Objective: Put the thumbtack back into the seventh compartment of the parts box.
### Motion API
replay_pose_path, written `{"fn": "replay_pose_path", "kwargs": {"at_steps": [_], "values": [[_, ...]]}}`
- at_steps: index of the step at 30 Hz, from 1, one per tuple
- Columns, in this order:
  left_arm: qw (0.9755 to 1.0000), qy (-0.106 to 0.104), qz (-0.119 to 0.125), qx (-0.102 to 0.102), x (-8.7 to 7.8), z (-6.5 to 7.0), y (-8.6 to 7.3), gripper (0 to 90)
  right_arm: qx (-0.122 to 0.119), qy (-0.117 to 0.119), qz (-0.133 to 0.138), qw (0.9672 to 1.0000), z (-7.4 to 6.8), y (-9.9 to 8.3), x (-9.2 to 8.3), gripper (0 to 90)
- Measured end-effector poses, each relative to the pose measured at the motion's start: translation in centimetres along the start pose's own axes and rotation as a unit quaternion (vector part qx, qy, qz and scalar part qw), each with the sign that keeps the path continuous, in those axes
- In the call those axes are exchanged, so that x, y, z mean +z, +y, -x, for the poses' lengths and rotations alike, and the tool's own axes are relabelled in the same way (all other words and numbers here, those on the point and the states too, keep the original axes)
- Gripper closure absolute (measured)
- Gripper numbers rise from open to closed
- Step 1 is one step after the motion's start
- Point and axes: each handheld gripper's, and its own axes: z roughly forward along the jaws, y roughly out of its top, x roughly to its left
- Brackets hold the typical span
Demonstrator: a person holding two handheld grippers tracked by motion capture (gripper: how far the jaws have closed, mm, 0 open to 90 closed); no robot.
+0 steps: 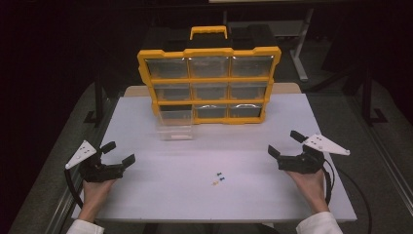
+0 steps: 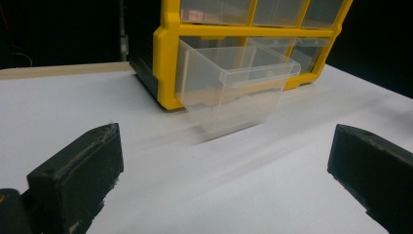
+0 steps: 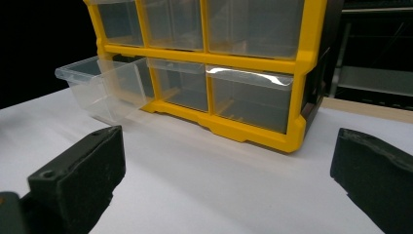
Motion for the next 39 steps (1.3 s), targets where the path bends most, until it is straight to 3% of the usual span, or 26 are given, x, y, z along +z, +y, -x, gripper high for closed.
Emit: {"fn": "replay_pose_path", "kwargs": {"at_steps": [10, 22, 27, 32, 39], "values": [[0.9999, -0.012, 0.006, 0.001, 0.0, 0.3, 0.0, 0.0, -0.006, 0.006, 0.003, 1.0, 0.0, -0.1, -0.3, 0.0], [1.0, -0.005, -0.003, -0.003, 0.5, 0.6, 0.4, 0.0, -0.004, 0.014, 0.007, 0.9999, 0.0, -0.4, -0.5, 0.0], [0.9995, -0.005, -0.023, 0.022, 0.7, 1.1, 1.2, 0.0, -0.003, 0.017, 0.009, 0.9998, -0.1, -0.4, -0.5, 0.0], [0.9981, -0.024, -0.045, 0.036, 0.9, 1.5, 1.8, 0.0, -0.005, 0.017, 0.011, 0.9998, -0.2, -0.3, -0.6, 0.0], [0.997, -0.035, -0.051, 0.047, 2.0, 2.4, 2.4, 0.0, -0.003, 0.016, 0.01, 0.9998, -0.2, -0.4, -0.7, 0.0]]}}
